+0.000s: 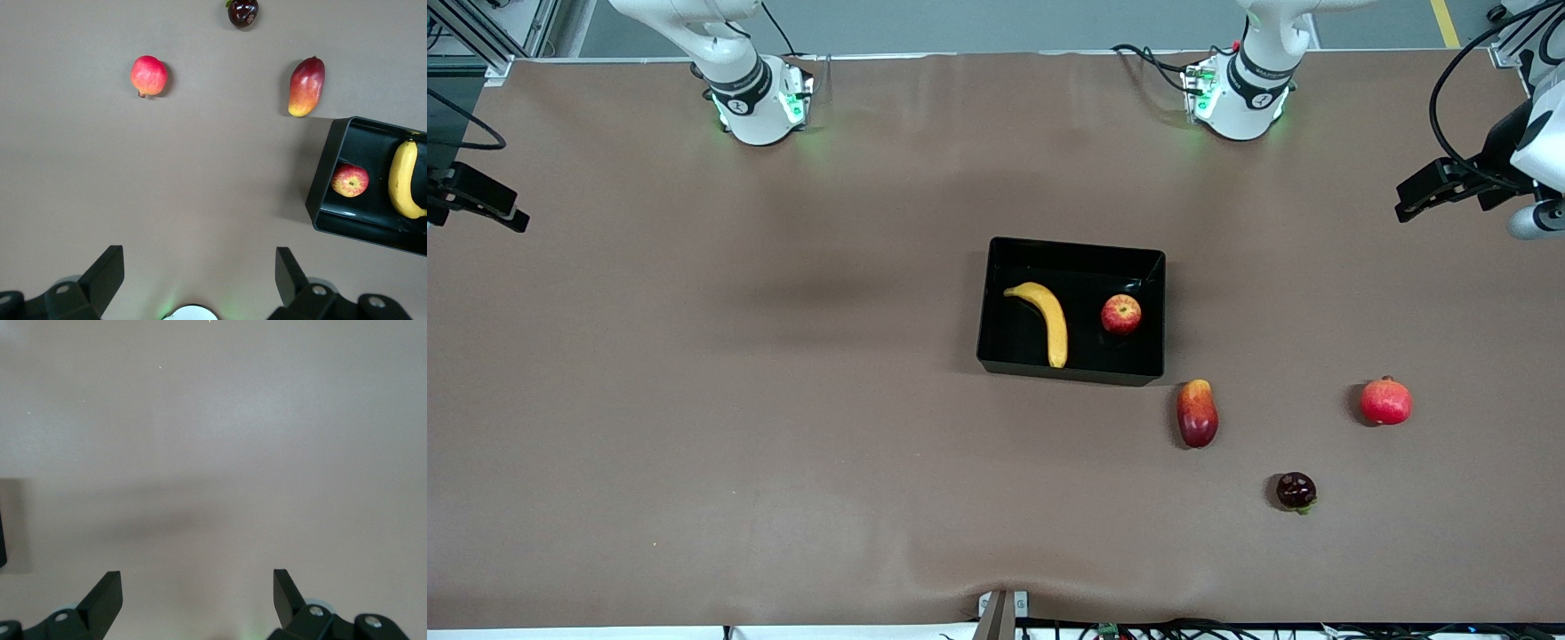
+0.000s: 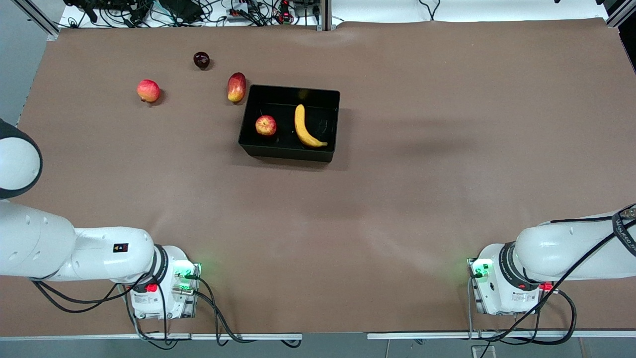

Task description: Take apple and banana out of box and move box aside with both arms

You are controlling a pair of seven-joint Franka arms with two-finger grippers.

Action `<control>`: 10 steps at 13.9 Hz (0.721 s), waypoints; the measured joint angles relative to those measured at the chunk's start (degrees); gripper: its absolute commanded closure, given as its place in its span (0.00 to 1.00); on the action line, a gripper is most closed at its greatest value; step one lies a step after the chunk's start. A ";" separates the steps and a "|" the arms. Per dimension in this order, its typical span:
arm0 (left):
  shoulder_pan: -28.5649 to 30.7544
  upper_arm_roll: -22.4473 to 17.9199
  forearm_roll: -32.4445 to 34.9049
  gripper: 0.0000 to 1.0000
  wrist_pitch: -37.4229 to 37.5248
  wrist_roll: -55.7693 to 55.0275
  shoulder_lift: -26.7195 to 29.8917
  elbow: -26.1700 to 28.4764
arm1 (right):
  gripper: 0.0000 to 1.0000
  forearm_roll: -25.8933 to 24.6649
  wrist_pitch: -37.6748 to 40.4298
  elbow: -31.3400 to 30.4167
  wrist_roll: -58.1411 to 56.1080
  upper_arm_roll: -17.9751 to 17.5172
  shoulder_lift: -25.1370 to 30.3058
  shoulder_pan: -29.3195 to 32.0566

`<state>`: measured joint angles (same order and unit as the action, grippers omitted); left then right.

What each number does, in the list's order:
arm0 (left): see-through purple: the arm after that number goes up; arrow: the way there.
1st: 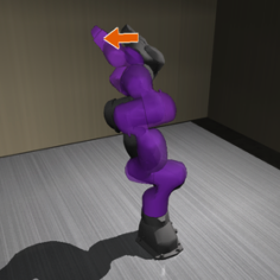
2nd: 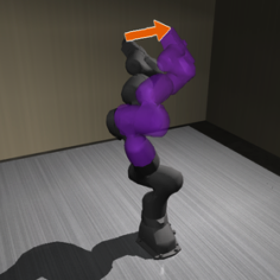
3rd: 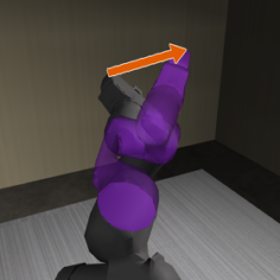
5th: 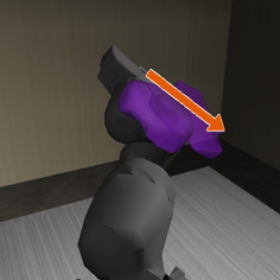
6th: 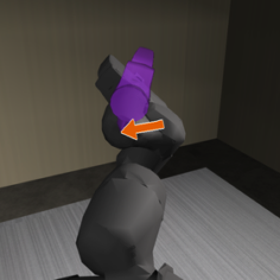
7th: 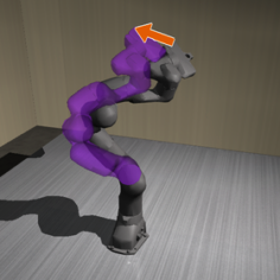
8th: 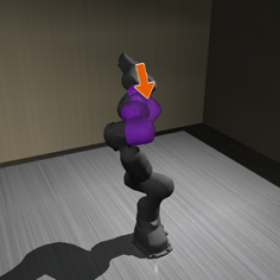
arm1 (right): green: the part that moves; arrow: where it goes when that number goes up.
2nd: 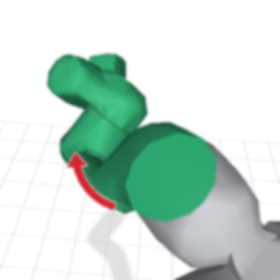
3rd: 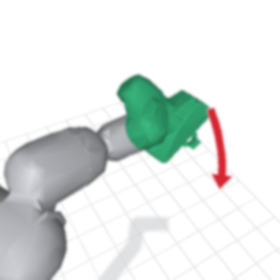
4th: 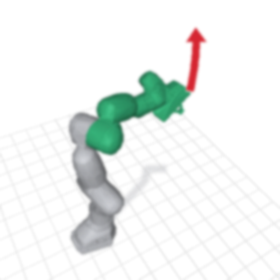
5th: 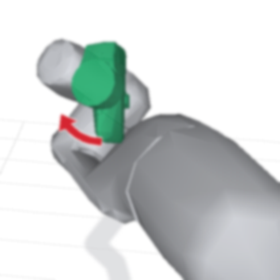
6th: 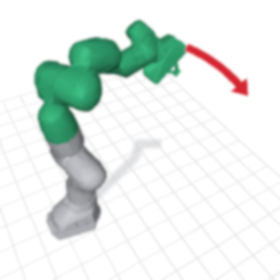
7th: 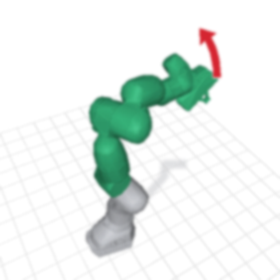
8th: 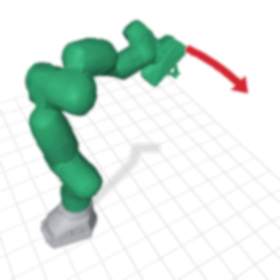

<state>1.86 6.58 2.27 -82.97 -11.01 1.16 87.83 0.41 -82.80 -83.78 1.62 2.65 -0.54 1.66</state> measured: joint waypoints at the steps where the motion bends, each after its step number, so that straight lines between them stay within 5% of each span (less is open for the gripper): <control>1: 0.00 0.00 0.00 0.00 0.00 0.00 0.00 0.00 | 0.00 0.00 -0.03 0.00 0.00 -0.01 -0.06 0.00; 10: -0.44 3.77 -4.66 0.00 -2.53 -6.59 -2.64 3.24 | 0.00 0.00 -0.07 -0.01 -0.02 -0.30 -0.12 -0.06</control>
<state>1.42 10.35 -2.38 -85.50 -17.60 -1.48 91.07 0.41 -82.86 -83.79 1.60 2.36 -0.66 1.60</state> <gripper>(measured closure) 0.000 0.000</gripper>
